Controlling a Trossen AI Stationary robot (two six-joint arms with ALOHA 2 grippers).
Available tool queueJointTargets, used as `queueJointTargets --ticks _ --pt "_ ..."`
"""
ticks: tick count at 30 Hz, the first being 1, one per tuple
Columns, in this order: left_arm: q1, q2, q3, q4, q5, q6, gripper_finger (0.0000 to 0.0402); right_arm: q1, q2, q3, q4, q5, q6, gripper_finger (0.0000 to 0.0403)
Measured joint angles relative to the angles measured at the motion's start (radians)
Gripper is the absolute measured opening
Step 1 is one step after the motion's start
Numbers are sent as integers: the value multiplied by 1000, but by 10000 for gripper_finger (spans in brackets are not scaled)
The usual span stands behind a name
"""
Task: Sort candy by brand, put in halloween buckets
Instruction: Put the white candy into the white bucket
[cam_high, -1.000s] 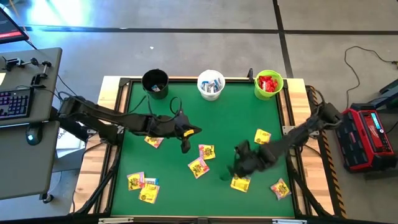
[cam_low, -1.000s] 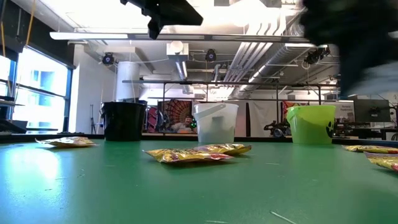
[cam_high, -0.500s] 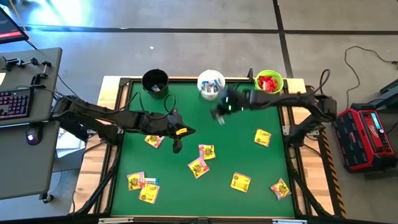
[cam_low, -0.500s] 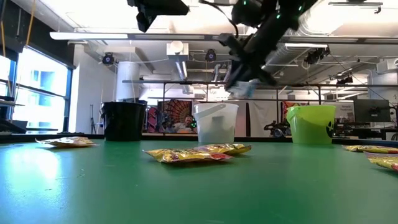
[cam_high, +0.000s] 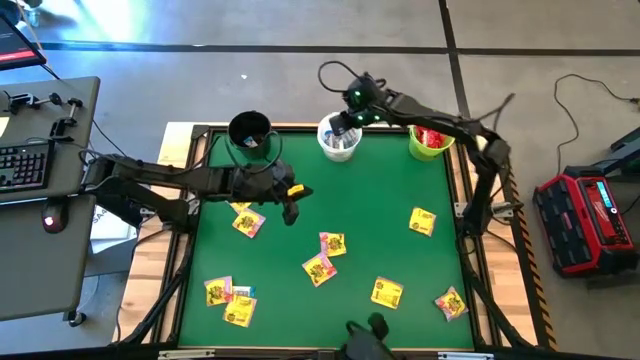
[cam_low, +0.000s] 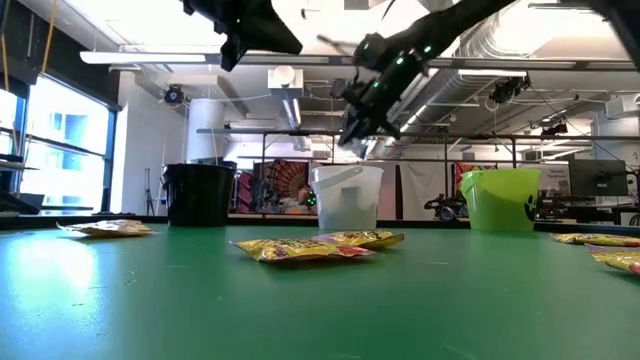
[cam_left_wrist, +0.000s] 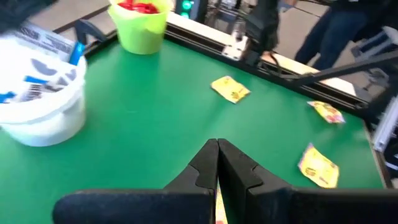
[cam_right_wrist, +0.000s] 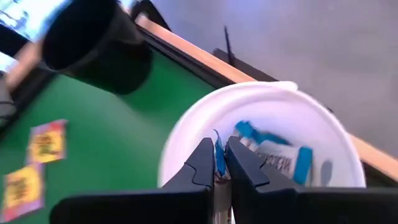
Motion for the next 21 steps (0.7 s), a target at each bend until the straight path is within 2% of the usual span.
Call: queueJointTargets --ticks 6,12,16,21 --pt "27 0 0 -21 -20 -11 0 -29 146 124 -78 -1 -88 5" --pt "31 0 0 -21 -61 -11 0 -38 178 131 -108 7 -144 14" --pt "31 0 0 -21 -62 -11 0 -38 179 132 -152 40 -204 51" --pt "34 -14 0 -67 -30 -29 0 -32 179 132 -167 58 -261 125"
